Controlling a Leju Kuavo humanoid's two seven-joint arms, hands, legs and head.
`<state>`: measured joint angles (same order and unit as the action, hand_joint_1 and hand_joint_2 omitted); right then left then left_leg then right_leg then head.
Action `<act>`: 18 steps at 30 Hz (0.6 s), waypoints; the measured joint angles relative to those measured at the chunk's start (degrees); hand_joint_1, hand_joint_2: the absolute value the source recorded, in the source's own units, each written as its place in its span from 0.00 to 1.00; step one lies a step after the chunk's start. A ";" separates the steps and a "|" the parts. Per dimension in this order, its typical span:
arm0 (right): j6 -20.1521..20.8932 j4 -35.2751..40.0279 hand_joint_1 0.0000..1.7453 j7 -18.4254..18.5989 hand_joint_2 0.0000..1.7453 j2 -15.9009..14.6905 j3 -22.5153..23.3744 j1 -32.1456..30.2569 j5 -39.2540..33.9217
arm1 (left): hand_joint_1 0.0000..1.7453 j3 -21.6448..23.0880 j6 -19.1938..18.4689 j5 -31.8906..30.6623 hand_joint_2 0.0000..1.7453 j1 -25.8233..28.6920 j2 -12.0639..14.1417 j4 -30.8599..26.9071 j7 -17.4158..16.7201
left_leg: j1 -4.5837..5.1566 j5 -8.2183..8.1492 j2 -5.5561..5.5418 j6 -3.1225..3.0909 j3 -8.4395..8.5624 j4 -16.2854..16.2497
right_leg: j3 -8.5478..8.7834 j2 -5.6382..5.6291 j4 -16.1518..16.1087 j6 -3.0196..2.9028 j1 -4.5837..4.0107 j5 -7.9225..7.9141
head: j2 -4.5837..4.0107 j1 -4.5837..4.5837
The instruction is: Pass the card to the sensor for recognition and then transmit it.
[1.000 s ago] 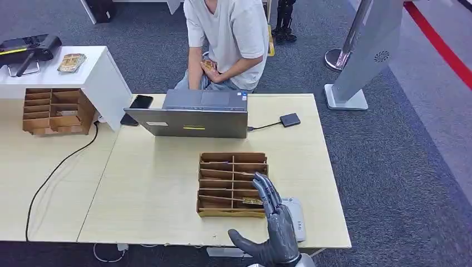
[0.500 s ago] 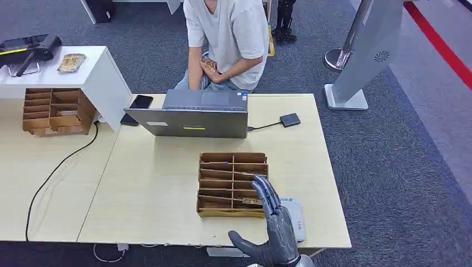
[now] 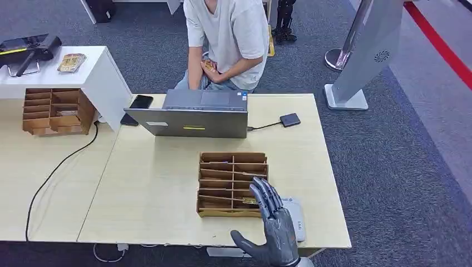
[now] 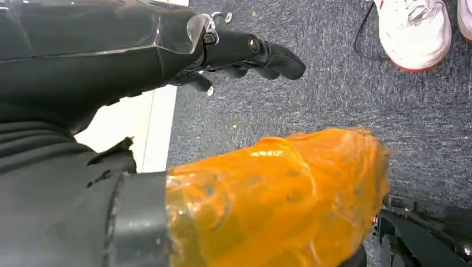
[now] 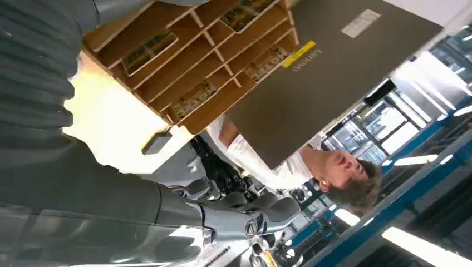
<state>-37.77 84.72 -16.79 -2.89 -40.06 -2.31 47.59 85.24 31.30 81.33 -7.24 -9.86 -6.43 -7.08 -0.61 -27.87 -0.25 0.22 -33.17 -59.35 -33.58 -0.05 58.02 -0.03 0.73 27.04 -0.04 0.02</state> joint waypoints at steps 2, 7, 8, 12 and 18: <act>-0.13 -0.90 0.02 0.95 1.00 0.00 0.00 0.09 1.89 | 0.00 0.00 -0.02 0.02 0.00 0.00 0.02 0.00 0.00 | 0.00 0.00 0.00 0.00 0.00 0.00 | 0.00 0.00 0.00 0.00 0.00 0.00 | 0.00 -0.02; -0.50 -3.92 0.03 5.01 1.00 0.00 0.07 0.44 8.25 | 0.00 0.00 -0.09 0.07 0.00 0.00 0.02 0.00 0.00 | 0.00 0.00 -0.01 0.00 0.00 0.00 | 0.00 0.00 0.00 0.00 0.00 0.00 | 0.00 -0.02; -0.53 -4.29 0.03 5.30 1.00 0.00 0.09 0.47 8.62 | 0.00 0.00 -0.11 0.09 0.00 0.00 0.02 0.00 0.00 | 0.00 0.00 0.00 0.00 0.00 0.00 | 0.00 0.00 0.00 0.00 0.00 0.00 | 0.00 -0.02; -0.53 -5.82 0.03 5.93 1.00 0.00 0.20 0.67 10.07 | 0.00 0.00 -0.11 0.11 0.00 0.00 0.02 0.00 0.02 | 0.00 0.00 0.00 0.00 0.00 0.00 | 0.00 0.00 0.00 0.00 0.00 0.00 | 0.00 0.00; -0.55 -7.15 0.08 6.50 1.00 0.02 0.33 0.89 10.77 | 0.00 0.00 -0.11 0.22 0.00 0.00 0.02 0.00 0.02 | 0.00 0.00 0.00 0.00 0.00 0.00 | 0.00 0.00 0.00 0.00 0.00 0.00 | 0.00 0.00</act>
<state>-38.32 77.57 -10.29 -2.86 -39.74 -1.42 58.36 85.24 31.19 81.55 -7.24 -9.84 -6.43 -7.06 -0.61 -27.87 -0.25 0.22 -33.17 -59.36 -33.58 -0.05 58.02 -0.03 0.73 27.04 -0.04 0.02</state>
